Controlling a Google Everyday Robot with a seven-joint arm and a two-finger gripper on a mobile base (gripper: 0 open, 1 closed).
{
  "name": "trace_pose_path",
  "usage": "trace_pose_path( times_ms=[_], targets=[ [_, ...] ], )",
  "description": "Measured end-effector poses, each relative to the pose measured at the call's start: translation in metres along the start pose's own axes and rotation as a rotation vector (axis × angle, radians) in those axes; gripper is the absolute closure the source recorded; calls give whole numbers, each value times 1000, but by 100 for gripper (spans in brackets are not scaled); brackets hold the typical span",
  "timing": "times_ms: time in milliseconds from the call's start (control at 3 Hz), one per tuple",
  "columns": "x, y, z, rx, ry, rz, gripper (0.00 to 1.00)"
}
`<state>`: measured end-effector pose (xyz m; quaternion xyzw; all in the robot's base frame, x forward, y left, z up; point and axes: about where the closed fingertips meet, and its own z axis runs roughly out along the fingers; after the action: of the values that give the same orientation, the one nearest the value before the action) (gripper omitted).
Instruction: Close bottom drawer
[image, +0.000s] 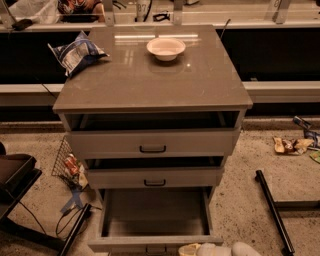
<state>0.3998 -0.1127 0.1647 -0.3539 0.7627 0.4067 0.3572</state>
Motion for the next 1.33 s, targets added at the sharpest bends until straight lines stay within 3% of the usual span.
trace_pose_path(
  times_ms=[667, 1000, 1333],
  targets=[
    [-50, -23, 49, -58, 0, -67, 100],
    [-61, -39, 72, -68, 24, -81, 100],
    [-65, -40, 79, -77, 28, -91, 100]
  ],
)
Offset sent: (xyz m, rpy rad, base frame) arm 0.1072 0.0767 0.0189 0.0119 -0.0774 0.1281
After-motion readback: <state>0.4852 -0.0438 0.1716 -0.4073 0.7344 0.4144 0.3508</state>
